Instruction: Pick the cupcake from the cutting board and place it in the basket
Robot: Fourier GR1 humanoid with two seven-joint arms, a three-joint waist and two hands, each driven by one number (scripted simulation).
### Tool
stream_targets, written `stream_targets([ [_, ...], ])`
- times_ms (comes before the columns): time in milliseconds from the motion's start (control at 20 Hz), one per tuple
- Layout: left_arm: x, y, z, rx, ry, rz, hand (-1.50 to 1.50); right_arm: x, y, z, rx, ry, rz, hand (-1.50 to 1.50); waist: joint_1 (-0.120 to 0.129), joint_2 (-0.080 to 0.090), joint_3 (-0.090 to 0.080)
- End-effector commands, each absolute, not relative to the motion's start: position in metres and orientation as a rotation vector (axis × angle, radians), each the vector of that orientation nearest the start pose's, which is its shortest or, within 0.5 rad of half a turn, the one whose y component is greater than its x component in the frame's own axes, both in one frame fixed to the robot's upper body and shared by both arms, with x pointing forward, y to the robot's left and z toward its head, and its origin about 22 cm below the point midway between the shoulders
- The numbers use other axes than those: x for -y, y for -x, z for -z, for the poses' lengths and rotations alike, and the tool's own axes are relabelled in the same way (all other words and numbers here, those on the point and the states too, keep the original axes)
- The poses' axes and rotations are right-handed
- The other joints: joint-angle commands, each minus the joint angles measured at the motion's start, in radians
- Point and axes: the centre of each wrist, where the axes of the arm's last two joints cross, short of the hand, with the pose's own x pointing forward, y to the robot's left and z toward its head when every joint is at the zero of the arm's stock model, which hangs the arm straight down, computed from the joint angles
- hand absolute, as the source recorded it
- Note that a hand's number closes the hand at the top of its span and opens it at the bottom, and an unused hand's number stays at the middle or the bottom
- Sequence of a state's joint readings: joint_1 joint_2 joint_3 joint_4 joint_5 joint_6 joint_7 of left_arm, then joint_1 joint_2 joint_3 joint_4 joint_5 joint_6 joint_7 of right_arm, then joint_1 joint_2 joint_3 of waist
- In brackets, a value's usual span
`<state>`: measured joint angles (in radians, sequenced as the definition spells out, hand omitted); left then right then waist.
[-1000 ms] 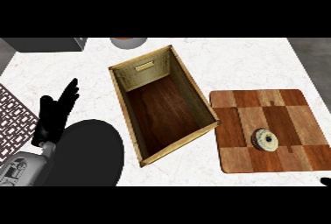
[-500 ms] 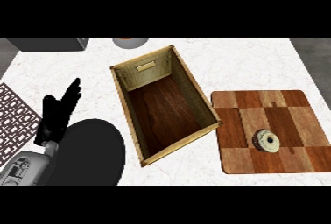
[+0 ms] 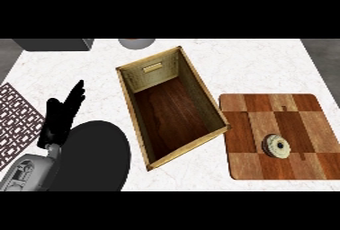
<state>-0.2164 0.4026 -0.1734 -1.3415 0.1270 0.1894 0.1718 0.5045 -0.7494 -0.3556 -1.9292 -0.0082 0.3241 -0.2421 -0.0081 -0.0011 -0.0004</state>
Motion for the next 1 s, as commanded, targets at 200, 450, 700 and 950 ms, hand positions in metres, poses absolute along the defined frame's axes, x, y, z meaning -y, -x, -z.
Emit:
stream_targets([
  [200,-0.270,-0.298,-0.024,1.363,-0.279,0.215,0.00,0.404,-0.142,-0.105,1.529,0.572,-0.731,-1.50,0.004,0.001,0.000],
  [450,-0.271,-0.299,-0.026,1.357,-0.285,0.208,0.00,0.401,-0.151,-0.076,1.503,0.517,-0.744,-1.50,0.005,0.001,0.000],
  [700,-0.256,-0.279,-0.015,1.350,-0.270,0.199,0.00,0.374,-0.178,-0.069,1.502,0.510,-0.760,-1.50,0.010,0.000,0.000],
  [950,-0.277,-0.280,-0.023,1.355,-0.275,0.201,0.00,0.380,-0.176,-0.037,1.511,0.540,-0.746,-1.50,0.008,0.000,0.000],
])
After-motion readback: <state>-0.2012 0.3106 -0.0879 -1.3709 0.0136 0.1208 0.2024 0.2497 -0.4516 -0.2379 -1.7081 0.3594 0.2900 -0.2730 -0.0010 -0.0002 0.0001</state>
